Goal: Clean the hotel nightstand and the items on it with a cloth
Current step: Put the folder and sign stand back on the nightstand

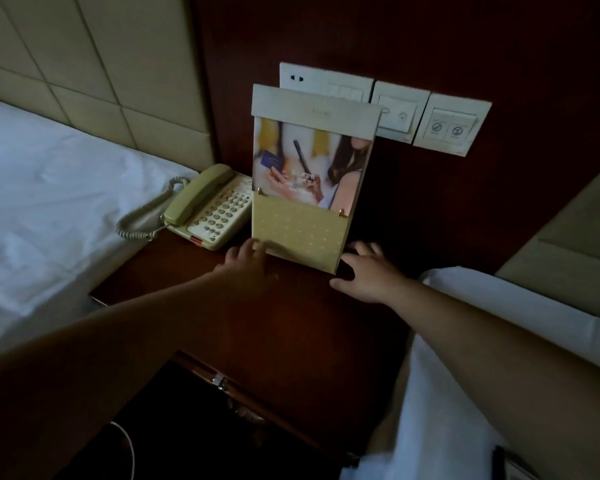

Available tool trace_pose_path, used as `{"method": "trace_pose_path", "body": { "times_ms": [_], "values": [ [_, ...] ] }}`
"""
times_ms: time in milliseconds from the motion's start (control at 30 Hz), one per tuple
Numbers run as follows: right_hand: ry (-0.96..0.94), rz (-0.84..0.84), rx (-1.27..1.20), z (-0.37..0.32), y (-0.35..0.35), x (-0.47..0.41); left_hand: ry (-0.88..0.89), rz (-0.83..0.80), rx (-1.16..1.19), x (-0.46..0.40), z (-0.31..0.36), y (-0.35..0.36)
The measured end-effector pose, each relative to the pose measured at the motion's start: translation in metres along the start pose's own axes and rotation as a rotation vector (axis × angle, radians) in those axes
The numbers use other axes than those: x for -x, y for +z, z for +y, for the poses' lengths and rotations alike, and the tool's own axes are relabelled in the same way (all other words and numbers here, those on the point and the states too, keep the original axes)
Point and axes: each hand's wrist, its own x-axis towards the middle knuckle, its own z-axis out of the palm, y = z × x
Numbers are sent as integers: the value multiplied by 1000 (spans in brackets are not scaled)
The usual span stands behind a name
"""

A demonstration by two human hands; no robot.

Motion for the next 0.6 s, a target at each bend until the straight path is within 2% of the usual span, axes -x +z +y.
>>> {"method": "trace_pose_path", "body": {
  "times_ms": [67,167,600],
  "values": [
    [-56,-45,105,4,3,-3,90,-17,-144,6,1,11],
    [-53,-128,148,-2,16,-9,118,13,-232,1,0,25],
    [-2,-201,132,-24,13,-34,79,6,-219,-24,-6,27]
  ]
}}
